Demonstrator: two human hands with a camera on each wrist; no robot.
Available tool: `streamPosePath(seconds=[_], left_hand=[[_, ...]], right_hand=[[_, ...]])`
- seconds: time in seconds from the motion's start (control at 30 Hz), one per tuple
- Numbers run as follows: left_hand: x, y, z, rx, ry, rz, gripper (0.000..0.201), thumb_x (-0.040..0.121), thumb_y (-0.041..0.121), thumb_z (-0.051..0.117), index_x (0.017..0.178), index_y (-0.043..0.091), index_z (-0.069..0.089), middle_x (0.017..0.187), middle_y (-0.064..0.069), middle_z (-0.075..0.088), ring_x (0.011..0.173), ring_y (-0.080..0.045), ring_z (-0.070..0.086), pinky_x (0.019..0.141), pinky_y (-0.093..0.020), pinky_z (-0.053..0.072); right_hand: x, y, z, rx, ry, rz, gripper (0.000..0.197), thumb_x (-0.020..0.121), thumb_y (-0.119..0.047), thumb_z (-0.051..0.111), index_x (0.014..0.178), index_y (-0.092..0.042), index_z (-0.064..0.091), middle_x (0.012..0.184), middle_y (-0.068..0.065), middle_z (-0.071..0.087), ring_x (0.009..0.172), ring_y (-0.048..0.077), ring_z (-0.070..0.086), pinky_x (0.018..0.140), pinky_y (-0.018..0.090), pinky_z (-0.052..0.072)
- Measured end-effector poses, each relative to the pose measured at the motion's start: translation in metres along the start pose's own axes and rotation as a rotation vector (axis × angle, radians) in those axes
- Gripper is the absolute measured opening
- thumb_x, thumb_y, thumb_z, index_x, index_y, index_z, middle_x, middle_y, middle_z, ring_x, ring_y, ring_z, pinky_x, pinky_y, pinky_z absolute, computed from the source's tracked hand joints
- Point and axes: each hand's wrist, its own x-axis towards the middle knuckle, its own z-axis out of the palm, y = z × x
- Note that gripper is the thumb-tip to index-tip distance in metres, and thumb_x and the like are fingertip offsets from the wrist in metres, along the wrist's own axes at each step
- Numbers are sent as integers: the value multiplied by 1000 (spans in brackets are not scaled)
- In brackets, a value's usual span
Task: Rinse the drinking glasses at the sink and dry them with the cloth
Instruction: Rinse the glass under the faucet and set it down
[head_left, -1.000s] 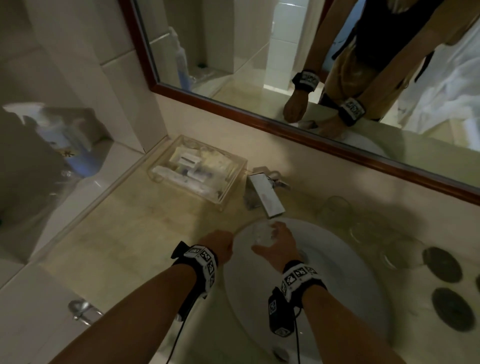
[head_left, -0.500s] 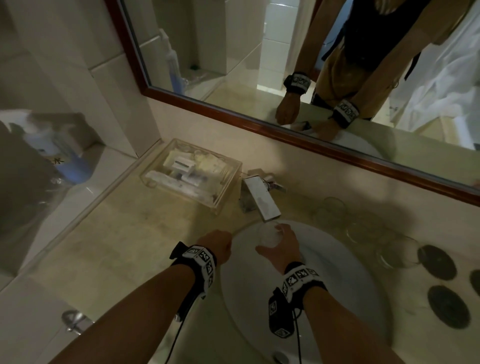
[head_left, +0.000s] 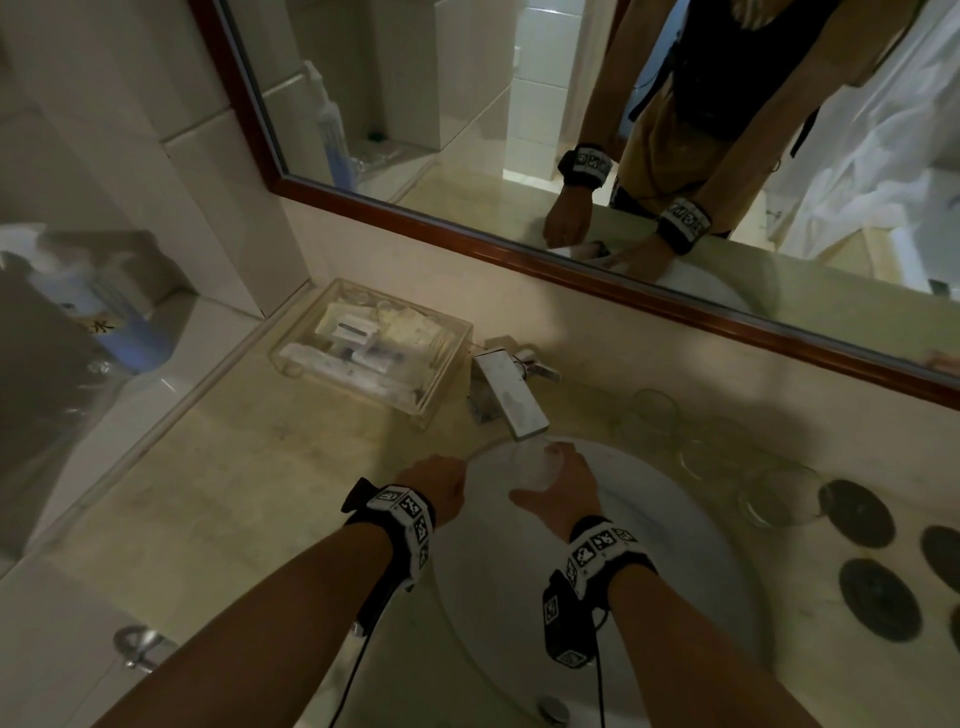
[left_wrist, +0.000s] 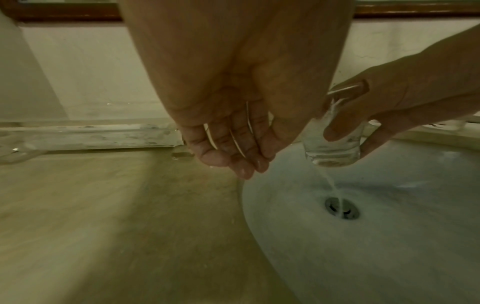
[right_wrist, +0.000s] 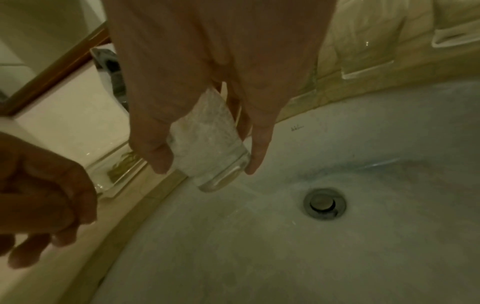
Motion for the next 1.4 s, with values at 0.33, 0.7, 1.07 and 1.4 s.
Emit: streamPosePath(seconds=[0.33,0.7,1.07,1.4], left_hand=[[1,5,2,19,18,6,21,94,18,44,107,8,57,113,-16,59,100,-33,58,81,-35,47],[-1,6,2,-2,29,-3,20,93,17,43,106,9,57,111,-15,59,98,-33,58,78,-34,46],[-6,-6,0,-34,-2,-24,11,93,17,44,95,12,53,109,-14,60,96,-33,59,80,-36,48],[-5,-16,-3,-42,-23,-36,7,92,13,43,87,13,47,100,-13,59,85,-29,57,72,-33,43]], right_hand=[[-5,4,-1,9,3,21,70,61,-32,86,114,-19,43,116,3,45,110,25,52,89,37,48],[1,-8,-13,-538,-278,-67,98,62,-50,79,141,-28,25,132,4,49,123,31,45,98,43,45],[7,-17,-8,-718,-282,-77,97,69,-50,77,145,-20,25,142,7,39,136,32,29,108,44,37],[22,-26,2,-482,-279,59,110,49,-70,67,141,-22,32,117,5,62,105,28,62,88,41,55]])
